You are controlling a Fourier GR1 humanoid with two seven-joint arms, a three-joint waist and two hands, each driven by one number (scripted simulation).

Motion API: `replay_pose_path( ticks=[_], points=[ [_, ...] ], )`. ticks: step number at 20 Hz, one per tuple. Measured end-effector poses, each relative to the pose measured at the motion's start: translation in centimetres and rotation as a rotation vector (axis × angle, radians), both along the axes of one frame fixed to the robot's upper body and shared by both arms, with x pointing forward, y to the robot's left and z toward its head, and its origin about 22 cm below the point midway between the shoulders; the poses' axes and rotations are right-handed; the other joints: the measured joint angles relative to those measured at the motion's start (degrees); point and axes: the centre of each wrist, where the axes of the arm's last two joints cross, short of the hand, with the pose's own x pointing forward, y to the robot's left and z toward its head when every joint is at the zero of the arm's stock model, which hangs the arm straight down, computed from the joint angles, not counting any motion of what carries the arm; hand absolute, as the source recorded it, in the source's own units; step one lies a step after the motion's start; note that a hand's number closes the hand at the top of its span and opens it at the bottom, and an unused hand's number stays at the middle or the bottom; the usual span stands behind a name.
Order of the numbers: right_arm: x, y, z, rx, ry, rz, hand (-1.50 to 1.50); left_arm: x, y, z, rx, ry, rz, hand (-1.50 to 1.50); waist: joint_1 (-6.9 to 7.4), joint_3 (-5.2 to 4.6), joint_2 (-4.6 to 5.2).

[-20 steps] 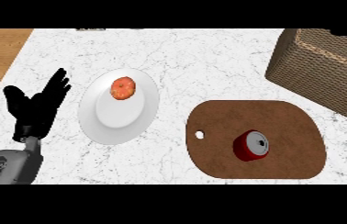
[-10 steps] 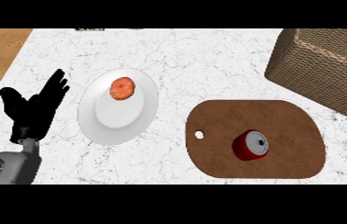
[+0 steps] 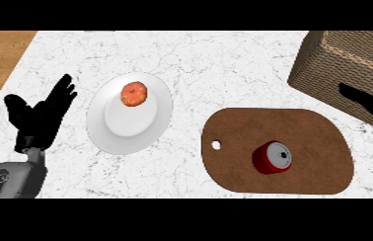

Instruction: Pick the can from the cutting board and place it in the basket

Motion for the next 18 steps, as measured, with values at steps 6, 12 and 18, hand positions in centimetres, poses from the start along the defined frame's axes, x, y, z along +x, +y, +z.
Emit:
replay_pose_path(
  ticks=[6,12,18],
  points=[
    [1.1,1.1,-4.6,0.079,-0.035,-0.022,-1.5,0.2,-0.5,0.6,-0.008,-0.004,-0.011,0.0,0.4,-0.01,0.06],
    [3.1,3.4,-9.2,0.084,-0.006,-0.032,-1.5,0.8,-0.3,0.7,-0.001,0.002,-0.009,0.0,0.51,-0.05,0.08],
    [3.8,3.6,-11.7,0.015,0.061,-0.028,-1.5,0.5,0.2,0.6,-0.003,-0.006,-0.006,0.0,0.42,-0.05,0.05]
  ],
)
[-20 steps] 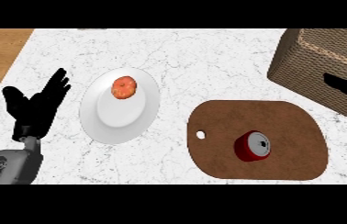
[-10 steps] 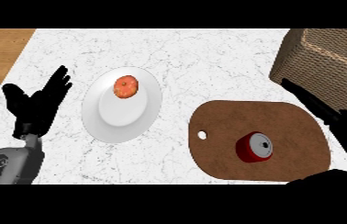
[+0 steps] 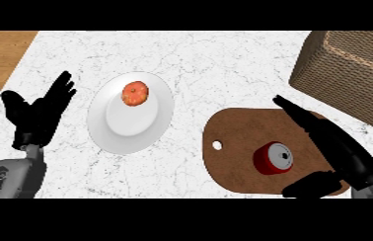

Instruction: Pick the can from the cutting board and place it in the basket

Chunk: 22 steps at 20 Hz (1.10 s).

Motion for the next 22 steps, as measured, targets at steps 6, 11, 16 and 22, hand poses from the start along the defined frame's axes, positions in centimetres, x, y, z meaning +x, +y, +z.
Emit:
replay_pose_path(
  ticks=[6,11,16,22],
  points=[
    [0.0,-0.9,-1.6,-0.041,0.022,0.013,-1.5,-0.2,-0.1,0.1,0.0,0.009,0.0,0.0,-0.12,-0.01,-0.04],
    [0.4,-1.6,-2.4,-0.028,0.016,0.025,-1.5,0.3,-0.8,-0.1,-0.001,0.006,0.005,0.0,-0.17,-0.01,-0.03],
    [-0.1,-2.2,-2.7,0.012,0.025,0.063,-1.5,0.2,-0.8,-0.1,0.006,0.007,0.007,0.0,-0.18,-0.01,-0.04],
    [-0.6,-1.3,-3.8,0.01,0.025,0.091,-1.5,-0.1,-0.6,-0.1,0.008,0.005,0.003,0.0,-0.15,-0.02,-0.05]
  ],
)
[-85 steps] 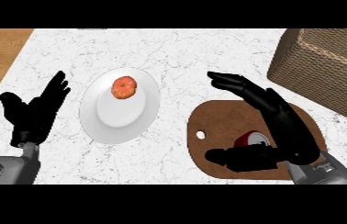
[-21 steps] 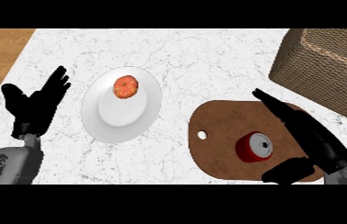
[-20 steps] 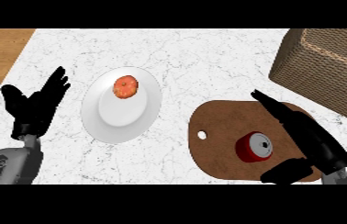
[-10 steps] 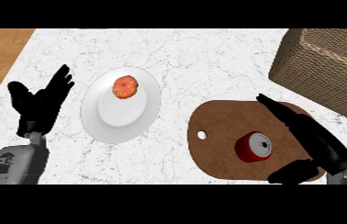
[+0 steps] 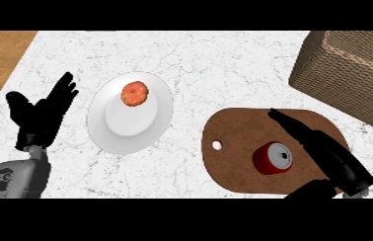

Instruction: Pick the can from the cutting board and place it in the basket

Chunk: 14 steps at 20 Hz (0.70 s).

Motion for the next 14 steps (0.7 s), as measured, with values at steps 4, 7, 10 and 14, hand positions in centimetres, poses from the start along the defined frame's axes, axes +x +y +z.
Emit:
replay_pose_path(
  ticks=[4,7,10,14],
  points=[
    [-0.5,0.4,-0.2,-0.038,-0.006,-0.014,-1.5,0.3,-0.1,0.3,-0.003,-0.007,0.002,0.0,-0.05,0.0,0.0],
    [0.1,1.2,-0.2,-0.067,-0.003,-0.023,-1.5,0.8,0.0,0.0,-0.007,-0.002,0.003,0.0,-0.03,0.01,0.02],
    [0.0,1.7,-0.5,-0.088,-0.005,-0.029,-1.5,0.0,0.1,-0.1,-0.003,-0.003,0.005,0.0,0.03,0.01,0.01],
    [-0.1,1.8,-1.9,-0.151,-0.008,0.015,1.5,-0.3,0.3,0.5,-0.006,-0.007,-0.002,0.0,0.07,0.0,-0.01]
  ],
)
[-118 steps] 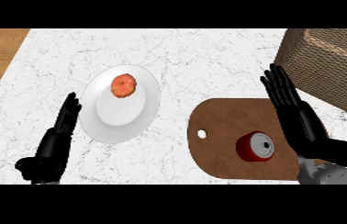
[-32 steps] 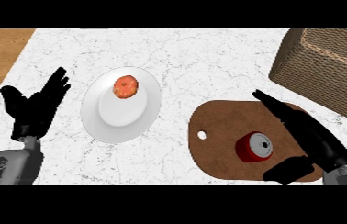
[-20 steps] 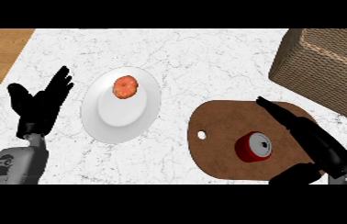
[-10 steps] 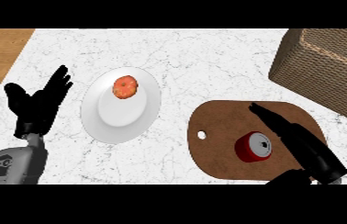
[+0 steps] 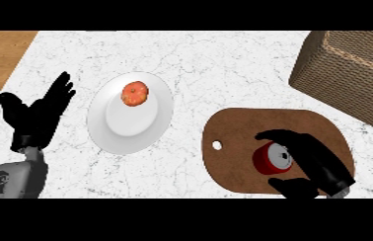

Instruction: Pick the can from the cutting board and place it in the basket

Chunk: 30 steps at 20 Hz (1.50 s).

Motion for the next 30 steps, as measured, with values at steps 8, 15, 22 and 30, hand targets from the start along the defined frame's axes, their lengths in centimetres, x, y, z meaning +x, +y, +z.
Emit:
replay_pose_path(
  ticks=[8,15,22,30],
  points=[
    [0.1,1.0,-1.2,-0.057,-0.059,0.04,1.5,0.9,-0.5,0.4,-0.007,0.002,0.001,0.0,-0.05,-0.38,-0.36],
    [1.0,6.0,-1.9,-0.083,-0.066,-0.106,1.5,1.0,-0.3,0.2,-0.002,0.006,-0.008,0.0,0.21,-0.6,-0.45],
    [1.9,12.9,-3.2,-0.043,-0.032,-0.306,1.5,0.9,-0.9,-0.5,-0.001,0.009,-0.017,0.0,0.83,-0.28,-0.07],
    [0.9,16.5,0.8,0.342,-0.226,-0.361,1.5,0.9,-0.8,-0.3,-0.004,0.003,-0.008,0.0,0.59,0.01,-0.05]
  ],
)
